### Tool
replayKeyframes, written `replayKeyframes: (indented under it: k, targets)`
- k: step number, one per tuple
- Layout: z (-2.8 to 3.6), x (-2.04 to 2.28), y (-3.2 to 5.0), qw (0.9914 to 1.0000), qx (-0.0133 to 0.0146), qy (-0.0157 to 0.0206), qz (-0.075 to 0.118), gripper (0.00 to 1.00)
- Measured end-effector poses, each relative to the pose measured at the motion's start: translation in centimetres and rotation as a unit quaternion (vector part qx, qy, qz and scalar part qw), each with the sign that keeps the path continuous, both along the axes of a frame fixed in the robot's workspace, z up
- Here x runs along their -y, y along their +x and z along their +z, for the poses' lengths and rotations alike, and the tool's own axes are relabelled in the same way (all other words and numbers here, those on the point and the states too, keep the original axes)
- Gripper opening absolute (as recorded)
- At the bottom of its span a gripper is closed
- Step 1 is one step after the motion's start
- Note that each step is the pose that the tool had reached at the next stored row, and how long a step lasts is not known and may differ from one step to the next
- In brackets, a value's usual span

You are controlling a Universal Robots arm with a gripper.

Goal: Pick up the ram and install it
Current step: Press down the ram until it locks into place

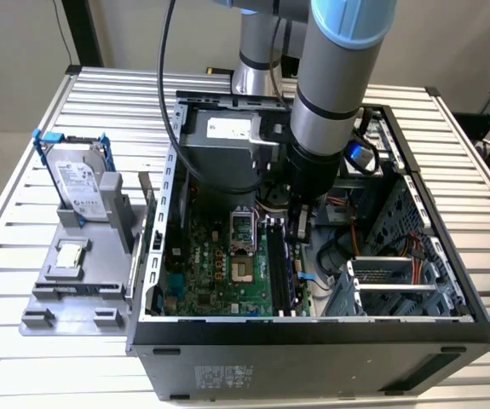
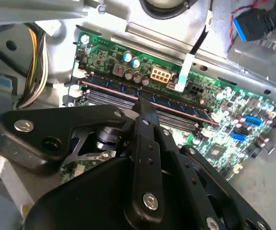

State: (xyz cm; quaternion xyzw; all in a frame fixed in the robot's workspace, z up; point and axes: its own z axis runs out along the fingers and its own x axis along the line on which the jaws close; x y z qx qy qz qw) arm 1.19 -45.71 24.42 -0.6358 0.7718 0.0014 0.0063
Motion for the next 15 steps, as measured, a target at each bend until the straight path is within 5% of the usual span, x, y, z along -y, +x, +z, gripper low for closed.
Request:
replayKeyframes:
  k: [4,8,12,15]
  targets:
    - [-0.02,0.00,0.00,0.99946,0.0000,0.0000,0.033,0.00]
    - [-0.07,0.00,0.00,0.99804,0.0000,-0.0001,0.063,0.00]
    - [-0.13,0.00,0.00,0.99660,0.0000,0.0000,0.082,0.00]
    - [-0.15,0.04,0.00,0.99629,0.0000,0.0001,0.086,0.00]
